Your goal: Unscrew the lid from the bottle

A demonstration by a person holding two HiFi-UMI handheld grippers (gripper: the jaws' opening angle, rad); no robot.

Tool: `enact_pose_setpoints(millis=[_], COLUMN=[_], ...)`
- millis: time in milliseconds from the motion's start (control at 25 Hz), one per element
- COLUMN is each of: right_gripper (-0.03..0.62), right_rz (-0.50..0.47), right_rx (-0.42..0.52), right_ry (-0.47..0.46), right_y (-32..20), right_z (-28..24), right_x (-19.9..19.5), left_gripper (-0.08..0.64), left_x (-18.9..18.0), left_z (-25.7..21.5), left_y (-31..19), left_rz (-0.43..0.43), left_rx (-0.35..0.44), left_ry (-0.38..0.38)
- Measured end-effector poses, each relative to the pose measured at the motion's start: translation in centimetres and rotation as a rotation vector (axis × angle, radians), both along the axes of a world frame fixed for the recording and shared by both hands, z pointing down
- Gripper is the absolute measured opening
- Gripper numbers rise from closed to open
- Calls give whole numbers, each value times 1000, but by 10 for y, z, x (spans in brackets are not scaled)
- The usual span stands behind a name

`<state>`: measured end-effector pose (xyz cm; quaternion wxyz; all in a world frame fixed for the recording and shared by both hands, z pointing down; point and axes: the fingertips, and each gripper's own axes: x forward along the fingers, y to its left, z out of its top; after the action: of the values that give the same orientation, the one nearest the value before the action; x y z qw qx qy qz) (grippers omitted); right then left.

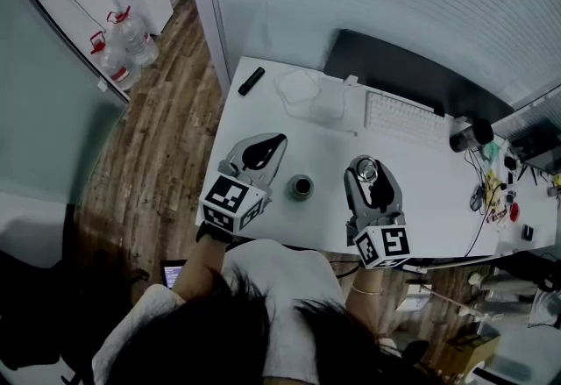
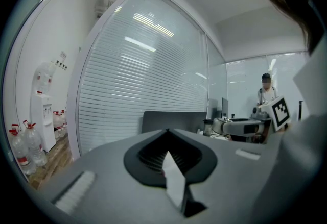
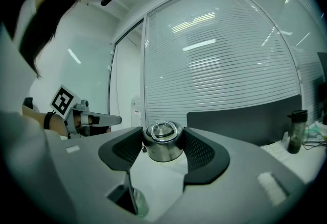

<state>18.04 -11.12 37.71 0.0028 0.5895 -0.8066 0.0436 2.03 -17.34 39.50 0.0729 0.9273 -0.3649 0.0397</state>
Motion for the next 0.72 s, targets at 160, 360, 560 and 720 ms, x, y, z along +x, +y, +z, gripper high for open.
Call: enact_pose_setpoints(millis=[160,360,560,720], right_gripper=[250,250,250,250], right_rz=[0,-10,-14,-13], right_rx=[-2,-9,-15,-16], right_ry=[-12,-10,-11,-13], right_y=[1,0,1,1], right_z=[4,7,8,9], right_x=[1,-1,-1,-2], left_gripper=[58,58,58,58], left_x=[-1,-1,-2,-3], left_z=[1,3,4,4], left_y=[1,2,3,4], left_rz=[-5,-7,-13,-14], left_rx=[1,-1,-4,-4], left_ry=[-2,-6,-6,-10])
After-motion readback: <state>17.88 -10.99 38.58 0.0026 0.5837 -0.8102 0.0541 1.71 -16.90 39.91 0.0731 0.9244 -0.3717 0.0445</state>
